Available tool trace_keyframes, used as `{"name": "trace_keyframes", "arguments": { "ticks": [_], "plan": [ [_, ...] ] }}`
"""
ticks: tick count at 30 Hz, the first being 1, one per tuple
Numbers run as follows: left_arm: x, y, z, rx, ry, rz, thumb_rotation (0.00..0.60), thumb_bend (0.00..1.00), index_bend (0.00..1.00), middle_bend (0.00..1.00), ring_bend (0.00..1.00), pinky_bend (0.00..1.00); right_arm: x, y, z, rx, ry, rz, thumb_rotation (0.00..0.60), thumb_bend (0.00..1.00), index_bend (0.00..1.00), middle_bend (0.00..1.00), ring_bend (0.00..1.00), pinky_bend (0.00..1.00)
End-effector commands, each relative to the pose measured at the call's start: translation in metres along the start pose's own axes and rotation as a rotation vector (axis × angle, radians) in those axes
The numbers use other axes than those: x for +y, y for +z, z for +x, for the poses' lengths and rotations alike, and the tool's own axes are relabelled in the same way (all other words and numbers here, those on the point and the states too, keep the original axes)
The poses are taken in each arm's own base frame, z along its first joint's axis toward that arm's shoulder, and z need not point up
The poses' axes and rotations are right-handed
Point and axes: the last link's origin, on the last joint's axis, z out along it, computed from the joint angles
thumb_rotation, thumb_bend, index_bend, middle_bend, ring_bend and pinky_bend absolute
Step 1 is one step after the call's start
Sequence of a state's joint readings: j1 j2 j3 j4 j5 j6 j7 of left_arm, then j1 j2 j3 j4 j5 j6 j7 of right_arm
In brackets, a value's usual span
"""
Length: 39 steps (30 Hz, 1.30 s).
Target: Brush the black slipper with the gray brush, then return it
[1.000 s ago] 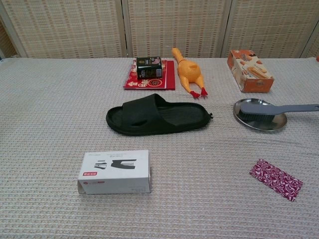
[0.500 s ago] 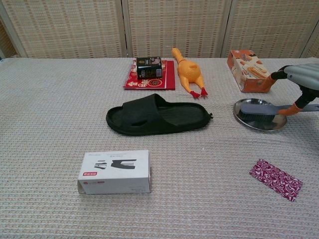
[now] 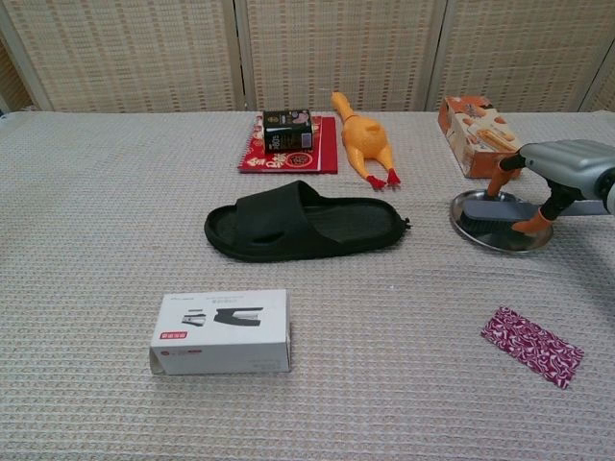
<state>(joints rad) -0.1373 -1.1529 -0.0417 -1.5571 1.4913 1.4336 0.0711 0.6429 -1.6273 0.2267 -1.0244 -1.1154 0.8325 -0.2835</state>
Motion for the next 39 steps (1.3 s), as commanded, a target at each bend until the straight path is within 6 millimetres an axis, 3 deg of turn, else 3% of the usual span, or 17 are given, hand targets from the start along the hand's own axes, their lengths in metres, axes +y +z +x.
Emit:
{"name": "trace_keyframes", "arguments": {
  "ticks": [1,7,12,19,32,39],
  "plan": [
    [0.000,0.000,-0.001,0.005,-0.004,-0.003,0.600,0.46,0.00,0.00,0.00,0.07,-0.002,0.001,-0.001,0.000,-0.004,0.001,0.600,0.15,0.38,0.27,0.08,0.21],
    [-0.002,0.003,-0.001,0.011,-0.016,-0.015,0.600,0.47,0.00,0.00,0.00,0.07,-0.004,0.003,-0.003,-0.005,-0.006,-0.003,0.600,0.15,0.41,0.30,0.11,0.26],
    [-0.003,0.002,-0.001,0.013,-0.019,-0.017,0.600,0.48,0.00,0.00,0.00,0.07,-0.006,0.002,-0.001,0.013,-0.005,-0.006,0.600,0.15,0.48,0.36,0.18,0.38],
    [-0.003,0.003,0.000,0.013,-0.019,-0.014,0.600,0.49,0.00,0.00,0.00,0.07,-0.005,0.001,-0.001,0.020,-0.013,-0.011,0.600,0.15,0.51,0.37,0.20,0.43],
    [-0.003,0.002,0.000,0.019,-0.020,-0.016,0.600,0.49,0.00,0.00,0.00,0.07,-0.008,-0.001,0.005,0.087,-0.004,0.039,0.600,0.28,0.80,0.59,0.52,0.77],
    [-0.002,0.001,0.001,0.022,-0.027,-0.019,0.600,0.49,0.00,0.00,0.00,0.07,-0.012,-0.003,0.022,0.143,0.037,0.078,0.600,0.33,0.86,0.63,0.57,0.80]
  ]
}}
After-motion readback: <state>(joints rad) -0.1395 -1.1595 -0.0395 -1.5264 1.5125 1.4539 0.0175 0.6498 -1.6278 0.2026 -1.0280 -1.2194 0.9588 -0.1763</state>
